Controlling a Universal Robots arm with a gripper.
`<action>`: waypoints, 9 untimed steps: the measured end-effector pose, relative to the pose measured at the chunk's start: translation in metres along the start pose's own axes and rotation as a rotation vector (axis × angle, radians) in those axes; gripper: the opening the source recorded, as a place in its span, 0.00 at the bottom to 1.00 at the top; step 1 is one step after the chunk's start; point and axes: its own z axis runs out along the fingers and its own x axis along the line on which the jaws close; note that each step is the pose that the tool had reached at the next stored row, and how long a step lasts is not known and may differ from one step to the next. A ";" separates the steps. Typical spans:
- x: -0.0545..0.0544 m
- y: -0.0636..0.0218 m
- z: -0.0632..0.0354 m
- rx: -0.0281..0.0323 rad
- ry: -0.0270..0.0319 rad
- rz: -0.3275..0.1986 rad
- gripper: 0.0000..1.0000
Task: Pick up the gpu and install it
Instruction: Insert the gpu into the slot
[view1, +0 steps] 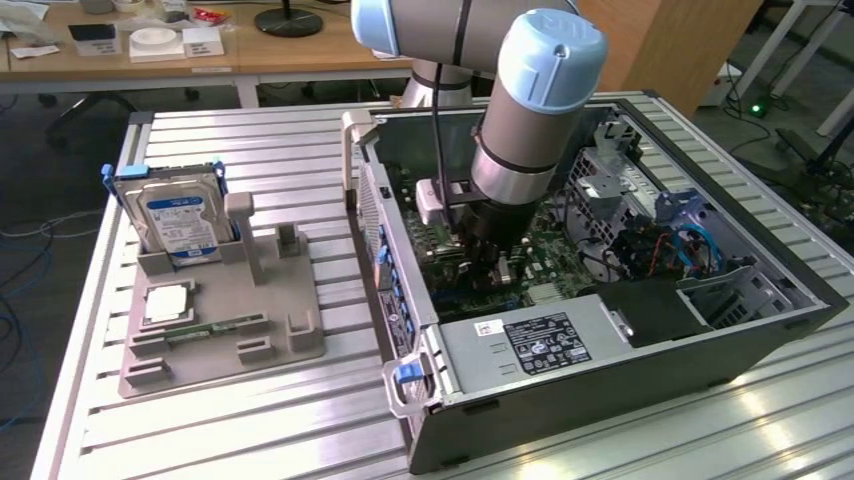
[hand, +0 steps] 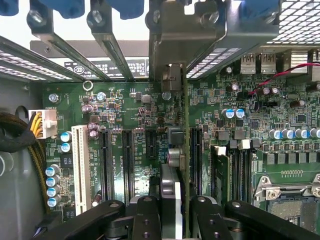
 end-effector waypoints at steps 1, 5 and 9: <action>0.000 -0.0002 0.0012 0.0014 -0.0033 0.000 0.29; 0.000 0.0004 -0.0019 0.0045 0.0005 0.000 0.35; -0.001 0.0011 -0.0116 0.0180 0.0000 -0.001 0.35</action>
